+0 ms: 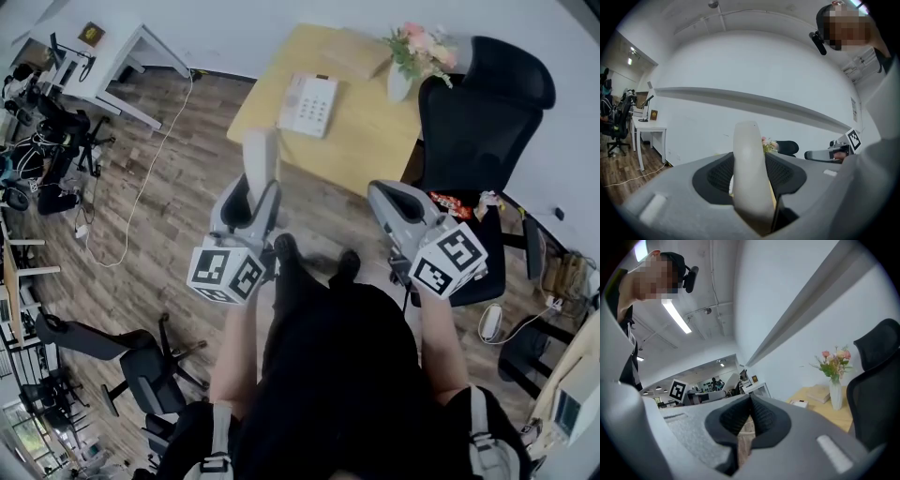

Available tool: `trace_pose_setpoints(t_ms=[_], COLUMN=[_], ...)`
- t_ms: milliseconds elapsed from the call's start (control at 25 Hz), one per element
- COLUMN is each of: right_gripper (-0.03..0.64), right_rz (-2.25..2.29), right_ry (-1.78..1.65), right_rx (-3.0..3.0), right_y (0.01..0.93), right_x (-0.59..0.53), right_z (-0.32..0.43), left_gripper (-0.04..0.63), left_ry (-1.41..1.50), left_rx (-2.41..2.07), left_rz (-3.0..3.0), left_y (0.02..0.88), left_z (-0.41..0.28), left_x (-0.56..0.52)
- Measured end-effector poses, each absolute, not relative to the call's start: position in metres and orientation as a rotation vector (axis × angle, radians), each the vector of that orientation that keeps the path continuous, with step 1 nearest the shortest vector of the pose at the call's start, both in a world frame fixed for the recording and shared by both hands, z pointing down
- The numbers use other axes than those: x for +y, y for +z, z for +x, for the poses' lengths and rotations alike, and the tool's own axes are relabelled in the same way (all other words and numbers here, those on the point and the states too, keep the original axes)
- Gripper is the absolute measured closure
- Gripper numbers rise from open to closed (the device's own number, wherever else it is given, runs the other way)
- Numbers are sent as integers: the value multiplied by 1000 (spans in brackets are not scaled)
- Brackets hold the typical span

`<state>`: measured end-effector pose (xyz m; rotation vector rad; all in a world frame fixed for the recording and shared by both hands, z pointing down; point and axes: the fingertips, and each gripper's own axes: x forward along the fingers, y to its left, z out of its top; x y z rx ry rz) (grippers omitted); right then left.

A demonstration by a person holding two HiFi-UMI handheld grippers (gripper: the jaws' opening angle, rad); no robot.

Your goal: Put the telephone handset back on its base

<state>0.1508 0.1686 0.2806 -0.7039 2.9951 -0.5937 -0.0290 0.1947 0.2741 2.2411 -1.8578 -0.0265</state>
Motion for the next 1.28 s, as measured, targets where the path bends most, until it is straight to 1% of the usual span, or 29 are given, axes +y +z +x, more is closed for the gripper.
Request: trace_pose_setpoints(t_ms=[640,840,1280], right_gripper=[615,616,615], right_rz=[-865,-933,-1032], right_ry=[-728,-731,-747], right_rx=[2909,2894,2866], right_y=[295,292,287], right_x=[148,128,71], right_z=[153,137,84], left_gripper=[377,377,377], left_ry=[-36,-42,-48], left_rx=[-1766,-1718,-1644], left_rz=[2271,2288,2295], left_y=[286,288,295], left_z=[-40,-54,-112], left_x=[165,145,77])
